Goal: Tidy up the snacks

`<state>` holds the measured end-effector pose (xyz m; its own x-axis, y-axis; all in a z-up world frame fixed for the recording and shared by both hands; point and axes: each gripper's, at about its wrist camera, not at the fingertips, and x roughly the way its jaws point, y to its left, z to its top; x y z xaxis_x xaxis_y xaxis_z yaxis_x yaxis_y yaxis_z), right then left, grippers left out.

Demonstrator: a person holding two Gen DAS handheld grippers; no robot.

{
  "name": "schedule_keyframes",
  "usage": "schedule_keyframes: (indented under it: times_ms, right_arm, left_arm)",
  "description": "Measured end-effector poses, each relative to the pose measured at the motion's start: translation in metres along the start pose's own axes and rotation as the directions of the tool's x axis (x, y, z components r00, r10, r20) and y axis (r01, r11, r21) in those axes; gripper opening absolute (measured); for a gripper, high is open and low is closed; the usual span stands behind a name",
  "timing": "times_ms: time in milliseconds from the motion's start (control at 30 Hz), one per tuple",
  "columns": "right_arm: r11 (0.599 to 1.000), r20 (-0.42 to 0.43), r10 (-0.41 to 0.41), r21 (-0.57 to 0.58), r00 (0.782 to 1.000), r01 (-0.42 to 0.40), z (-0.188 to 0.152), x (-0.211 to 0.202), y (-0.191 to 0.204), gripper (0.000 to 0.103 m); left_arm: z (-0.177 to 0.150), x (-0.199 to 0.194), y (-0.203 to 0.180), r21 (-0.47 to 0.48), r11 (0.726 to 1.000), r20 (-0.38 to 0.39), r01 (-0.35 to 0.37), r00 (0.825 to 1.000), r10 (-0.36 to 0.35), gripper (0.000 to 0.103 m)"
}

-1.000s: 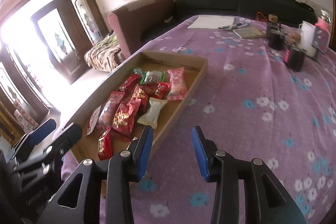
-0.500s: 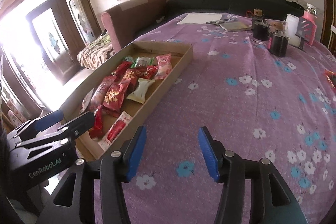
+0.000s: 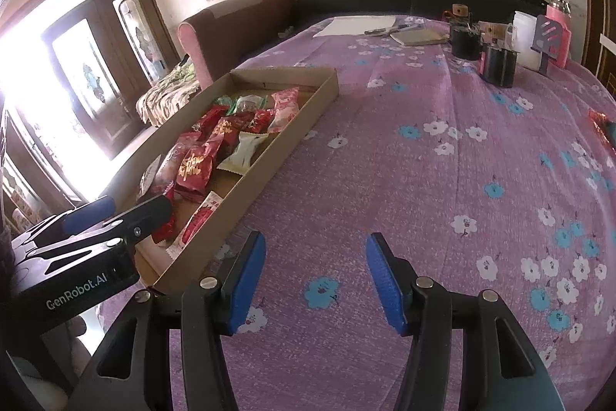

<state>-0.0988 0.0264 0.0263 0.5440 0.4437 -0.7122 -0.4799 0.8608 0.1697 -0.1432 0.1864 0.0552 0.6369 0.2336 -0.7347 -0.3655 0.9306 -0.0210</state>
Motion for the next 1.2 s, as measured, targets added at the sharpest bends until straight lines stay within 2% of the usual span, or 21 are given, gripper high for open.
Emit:
schedule_keyframes:
  times_ms: [367, 500, 600, 667, 700, 733, 767, 833, 867, 900, 933, 1000, 1067, 1100, 1167, 1200]
  right_arm:
    - [1.0, 0.004, -0.007, -0.022, 1.0, 0.007, -0.003, 0.0, 0.007, 0.056]
    - [0.999, 0.016, -0.016, -0.039, 1.0, 0.017, -0.004, -0.003, 0.012, 0.056]
    - [0.998, 0.027, -0.021, -0.053, 0.999, 0.023, -0.005, -0.007, 0.016, 0.056]
    - [0.998, 0.034, -0.023, -0.063, 0.999, 0.025, -0.006, -0.009, 0.018, 0.056]
    - [0.997, 0.039, -0.024, -0.067, 0.999, 0.027, -0.006, -0.01, 0.019, 0.056]
    - [0.997, 0.046, -0.024, -0.071, 0.999, 0.027, -0.006, -0.012, 0.02, 0.056]
    - [0.997, 0.055, -0.023, -0.075, 0.998, 0.027, -0.006, -0.014, 0.021, 0.056]
    - [0.997, 0.064, -0.017, -0.076, 0.998, 0.022, -0.006, -0.017, 0.022, 0.056]
    - [0.997, 0.066, -0.012, -0.076, 0.998, 0.017, -0.006, -0.017, 0.022, 0.056]
    - [0.997, 0.066, -0.007, -0.077, 0.998, 0.013, -0.006, -0.018, 0.023, 0.056]
    - [0.997, 0.067, -0.007, -0.079, 0.998, 0.012, -0.006, -0.019, 0.023, 0.056]
    - [0.996, 0.068, -0.006, -0.084, 0.998, 0.012, -0.006, -0.019, 0.024, 0.056]
    - [0.996, 0.07, -0.005, -0.089, 0.998, 0.012, -0.007, -0.02, 0.026, 0.056]
    - [0.995, 0.072, -0.007, -0.094, 0.997, 0.014, -0.007, -0.021, 0.027, 0.056]
    - [0.994, 0.079, -0.016, -0.107, 0.997, 0.025, -0.007, -0.022, 0.029, 0.056]
    - [0.993, 0.08, -0.021, -0.113, 0.997, 0.03, -0.007, -0.023, 0.03, 0.057]
  left_arm:
    - [0.0, -0.004, 0.006, -0.026, 1.0, 0.024, -0.006, 1.0, 0.006, 0.084]
    - [-0.001, -0.018, 0.011, -0.049, 0.998, 0.103, -0.037, 0.994, 0.042, 0.084]
    - [-0.001, -0.044, 0.017, -0.092, 0.992, 0.232, -0.086, 0.967, 0.106, 0.084]
    - [-0.002, -0.066, 0.023, -0.134, 0.984, 0.333, -0.119, 0.93, 0.158, 0.086]
    - [-0.002, -0.075, 0.025, -0.147, 0.981, 0.371, -0.125, 0.913, 0.172, 0.09]
    - [-0.003, -0.085, 0.029, -0.157, 0.979, 0.417, -0.127, 0.891, 0.182, 0.101]
    - [-0.004, -0.093, 0.032, -0.166, 0.978, 0.452, -0.127, 0.872, 0.19, 0.103]
    - [-0.007, -0.104, 0.038, -0.18, 0.976, 0.51, -0.12, 0.837, 0.197, 0.103]
    - [-0.009, -0.107, 0.04, -0.186, 0.974, 0.525, -0.126, 0.826, 0.207, 0.103]
    - [-0.009, -0.107, 0.042, -0.192, 0.971, 0.521, -0.14, 0.824, 0.222, 0.103]
    - [-0.008, -0.106, 0.043, -0.196, 0.967, 0.5, -0.165, 0.831, 0.243, 0.103]
    - [-0.003, -0.097, 0.043, -0.173, 0.968, 0.447, -0.181, 0.862, 0.241, 0.103]
    - [-0.001, -0.086, 0.046, -0.156, 0.978, 0.394, -0.136, 0.9, 0.188, 0.103]
    - [0.001, -0.078, 0.048, -0.152, 0.983, 0.345, -0.103, 0.926, 0.151, 0.103]
    - [0.002, -0.063, 0.05, -0.155, 0.986, 0.257, -0.062, 0.961, 0.1, 0.103]
    - [0.002, -0.057, 0.049, -0.158, 0.986, 0.219, -0.058, 0.971, 0.092, 0.103]
